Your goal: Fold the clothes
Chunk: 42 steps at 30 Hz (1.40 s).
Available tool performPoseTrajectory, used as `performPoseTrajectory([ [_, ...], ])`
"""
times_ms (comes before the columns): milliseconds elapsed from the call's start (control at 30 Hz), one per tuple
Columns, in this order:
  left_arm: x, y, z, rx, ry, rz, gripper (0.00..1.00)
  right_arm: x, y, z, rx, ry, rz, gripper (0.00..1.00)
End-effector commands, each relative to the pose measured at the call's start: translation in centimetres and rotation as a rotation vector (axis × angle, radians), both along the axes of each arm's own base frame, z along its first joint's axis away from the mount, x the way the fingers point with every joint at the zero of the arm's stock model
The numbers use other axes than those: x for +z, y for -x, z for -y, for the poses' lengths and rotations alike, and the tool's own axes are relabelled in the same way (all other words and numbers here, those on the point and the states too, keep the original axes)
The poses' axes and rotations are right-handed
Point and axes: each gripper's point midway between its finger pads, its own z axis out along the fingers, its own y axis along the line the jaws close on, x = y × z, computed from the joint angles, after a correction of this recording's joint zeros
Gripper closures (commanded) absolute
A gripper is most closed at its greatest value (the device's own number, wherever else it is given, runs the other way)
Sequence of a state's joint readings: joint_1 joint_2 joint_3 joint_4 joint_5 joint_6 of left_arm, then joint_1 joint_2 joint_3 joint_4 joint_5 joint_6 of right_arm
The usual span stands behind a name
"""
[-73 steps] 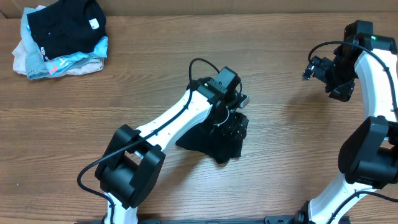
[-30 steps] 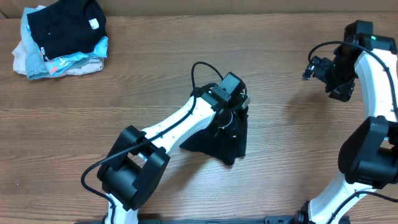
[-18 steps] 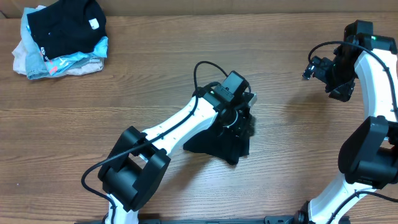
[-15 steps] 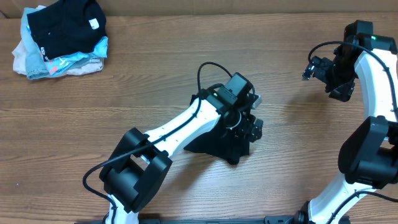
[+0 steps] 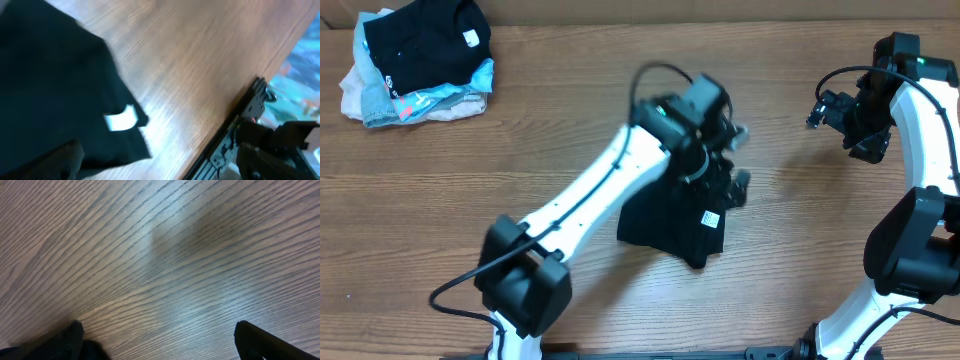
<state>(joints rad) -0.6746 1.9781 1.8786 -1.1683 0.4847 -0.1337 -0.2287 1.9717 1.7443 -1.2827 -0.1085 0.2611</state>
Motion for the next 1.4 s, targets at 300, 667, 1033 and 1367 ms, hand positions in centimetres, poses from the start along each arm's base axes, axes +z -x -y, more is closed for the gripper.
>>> performPoseTrajectory([
  [300, -4.2, -5.9, -16.7, 0.349, -0.257, -0.105, 0.00, 1.6, -0.6, 0.1, -0.002, 0.003, 0.051, 0.00],
  [667, -9.3, -3.8, -18.1, 0.312, 0.284, -0.291, 0.00, 1.6, -0.6, 0.1, -0.002, 0.003, 0.050, 0.00],
  [1033, -12.3, -2.7, -14.3, 0.284, 0.375, -0.286, 0.00, 1.6, -0.6, 0.1, -0.002, 0.003, 0.051, 0.00],
  [1367, -15.7, -1.9, -12.9, 0.335, 0.263, -0.376, 0.00, 1.6, -0.6, 0.1, -0.002, 0.003, 0.051, 0.00],
])
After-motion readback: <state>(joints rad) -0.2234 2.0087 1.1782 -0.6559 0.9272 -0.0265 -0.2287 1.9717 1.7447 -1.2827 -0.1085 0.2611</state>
